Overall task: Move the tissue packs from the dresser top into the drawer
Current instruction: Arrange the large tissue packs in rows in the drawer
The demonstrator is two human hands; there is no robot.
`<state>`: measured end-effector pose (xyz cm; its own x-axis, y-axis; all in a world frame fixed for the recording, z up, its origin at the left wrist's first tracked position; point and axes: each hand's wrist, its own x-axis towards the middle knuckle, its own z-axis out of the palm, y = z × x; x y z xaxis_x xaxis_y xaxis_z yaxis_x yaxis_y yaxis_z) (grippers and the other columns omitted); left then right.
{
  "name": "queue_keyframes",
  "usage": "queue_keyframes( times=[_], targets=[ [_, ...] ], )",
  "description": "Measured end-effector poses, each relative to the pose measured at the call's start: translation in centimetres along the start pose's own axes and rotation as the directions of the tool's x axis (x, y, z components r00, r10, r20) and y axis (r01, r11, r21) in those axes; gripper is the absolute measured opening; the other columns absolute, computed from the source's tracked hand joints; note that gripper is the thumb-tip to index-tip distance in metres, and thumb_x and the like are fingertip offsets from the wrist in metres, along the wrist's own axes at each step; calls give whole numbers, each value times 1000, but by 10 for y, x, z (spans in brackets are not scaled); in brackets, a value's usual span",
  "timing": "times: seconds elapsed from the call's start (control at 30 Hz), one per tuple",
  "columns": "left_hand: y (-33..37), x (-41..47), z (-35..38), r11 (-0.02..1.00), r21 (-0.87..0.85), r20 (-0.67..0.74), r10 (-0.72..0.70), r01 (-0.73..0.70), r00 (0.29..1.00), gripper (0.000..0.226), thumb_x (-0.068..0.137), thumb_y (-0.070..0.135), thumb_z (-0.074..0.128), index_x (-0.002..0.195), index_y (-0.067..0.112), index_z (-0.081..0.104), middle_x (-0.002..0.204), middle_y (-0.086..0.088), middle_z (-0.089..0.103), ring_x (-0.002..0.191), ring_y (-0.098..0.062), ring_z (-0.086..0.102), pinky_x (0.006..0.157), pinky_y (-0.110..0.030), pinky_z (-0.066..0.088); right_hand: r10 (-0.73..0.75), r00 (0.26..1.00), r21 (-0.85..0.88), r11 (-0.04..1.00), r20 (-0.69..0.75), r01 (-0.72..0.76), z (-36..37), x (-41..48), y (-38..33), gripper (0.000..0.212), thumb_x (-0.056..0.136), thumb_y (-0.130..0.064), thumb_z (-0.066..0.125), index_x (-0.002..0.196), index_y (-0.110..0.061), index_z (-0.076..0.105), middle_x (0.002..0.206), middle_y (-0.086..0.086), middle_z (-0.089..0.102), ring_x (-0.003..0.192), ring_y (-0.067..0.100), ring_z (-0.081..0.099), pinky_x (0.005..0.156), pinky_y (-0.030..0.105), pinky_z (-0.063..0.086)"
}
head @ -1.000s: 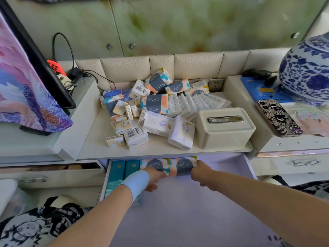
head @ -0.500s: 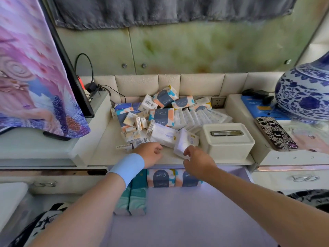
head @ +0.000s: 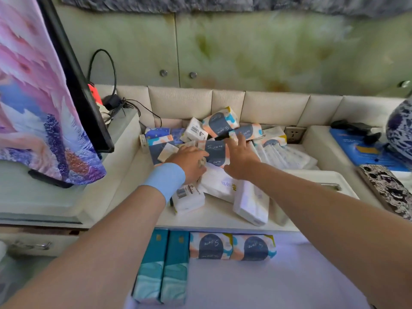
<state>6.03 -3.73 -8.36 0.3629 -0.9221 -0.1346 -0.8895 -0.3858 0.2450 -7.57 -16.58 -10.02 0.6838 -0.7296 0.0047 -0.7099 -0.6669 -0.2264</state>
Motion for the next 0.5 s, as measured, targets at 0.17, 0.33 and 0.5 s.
queue_keyframes(
  times=[0.17, 0.33, 0.5],
  targets=[
    [-8, 23, 4, 998, -7, 46, -57, 57, 997, 45, 95, 42, 50, 139, 37, 47, 147, -1, 44, 136, -27, 37, 106, -41, 38, -59, 993, -219, 973, 98, 80, 8, 37, -1, 98, 84, -36, 70, 156, -26, 4, 160, 7, 16, 139, 33, 31, 108, 47, 39],
    [-1, 33, -2, 969, -201, -20, -153, 146, 988, 42, 94, 46, 52, 134, 32, 52, 138, -2, 54, 121, -29, 52, 101, -42, 44, -23, 1000, -346, 938, -8, 19, 3, 43, -4, 89, 74, -48, 72, 144, -15, 29, 137, 13, 32, 124, 31, 37, 94, 41, 45],
    [11, 32, -5, 833, -494, 1, -285, 248, 959, 70, 80, 66, 53, 138, 28, 42, 136, 0, 52, 123, -28, 50, 104, -44, 40, 166, 967, 136, 981, -193, -141, -13, 29, -1, 91, 67, -60, 76, 135, -13, 37, 127, 10, 33, 117, 29, 40, 95, 40, 46]
  ],
)
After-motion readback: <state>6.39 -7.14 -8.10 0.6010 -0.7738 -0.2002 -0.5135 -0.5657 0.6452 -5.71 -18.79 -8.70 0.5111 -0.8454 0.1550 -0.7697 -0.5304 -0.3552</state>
